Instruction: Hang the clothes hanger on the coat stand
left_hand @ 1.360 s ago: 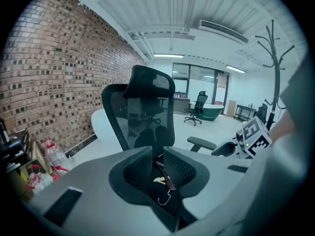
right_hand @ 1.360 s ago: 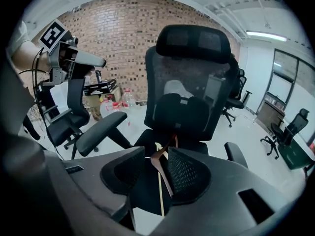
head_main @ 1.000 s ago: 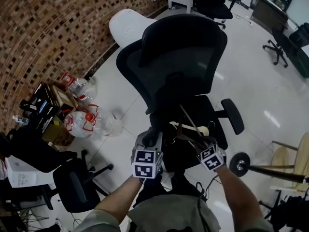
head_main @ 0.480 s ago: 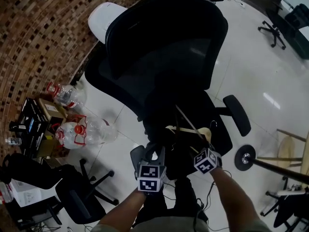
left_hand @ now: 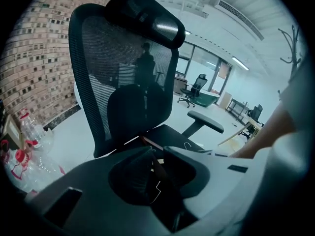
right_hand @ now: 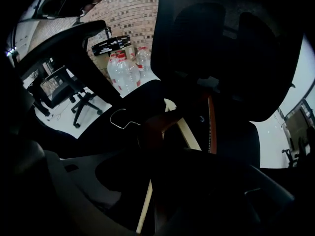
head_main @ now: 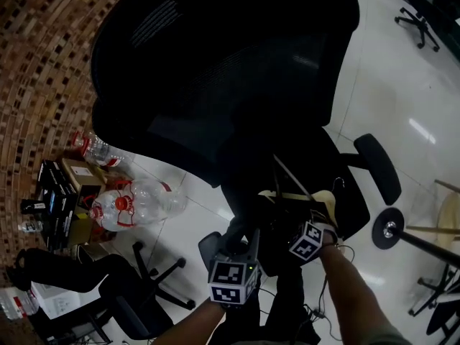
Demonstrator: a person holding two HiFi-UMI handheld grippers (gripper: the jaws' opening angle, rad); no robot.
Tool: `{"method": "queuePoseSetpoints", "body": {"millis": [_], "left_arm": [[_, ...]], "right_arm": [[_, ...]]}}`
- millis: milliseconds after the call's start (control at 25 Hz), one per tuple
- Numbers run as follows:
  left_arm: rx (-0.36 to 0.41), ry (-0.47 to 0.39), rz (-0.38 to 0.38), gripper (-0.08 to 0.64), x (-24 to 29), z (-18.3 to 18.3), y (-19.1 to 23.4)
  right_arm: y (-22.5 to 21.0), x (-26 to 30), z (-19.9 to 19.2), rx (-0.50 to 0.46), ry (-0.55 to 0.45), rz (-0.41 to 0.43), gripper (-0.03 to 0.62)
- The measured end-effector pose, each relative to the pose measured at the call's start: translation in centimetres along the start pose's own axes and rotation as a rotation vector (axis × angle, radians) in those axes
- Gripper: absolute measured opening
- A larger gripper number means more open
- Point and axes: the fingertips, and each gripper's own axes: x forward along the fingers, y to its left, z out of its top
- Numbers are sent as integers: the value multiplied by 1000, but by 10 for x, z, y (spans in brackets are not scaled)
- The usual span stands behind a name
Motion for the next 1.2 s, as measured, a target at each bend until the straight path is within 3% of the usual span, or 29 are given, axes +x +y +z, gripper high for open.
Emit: {"method": "queuePoseSetpoints", "body": {"millis": [280,400,480,840,1200], "left_arm": [[0,32,5,80,15,-18,7],[4,39,14,80,13,-22,4],[2,41,16,80,9,-21,-1],[34,9,12,80,-12,-1,-25],[75,-69,5,78,-60,59,-58]], "right_arm": [[-1,36,-10,-72,51,14,227],[6,37,-14,-101,60,15,160],[8,33,-16,-106,69,14,156],[13,-11,-18,-41,71,46,155],[27,-106,-5,68,29,85,151]]}}
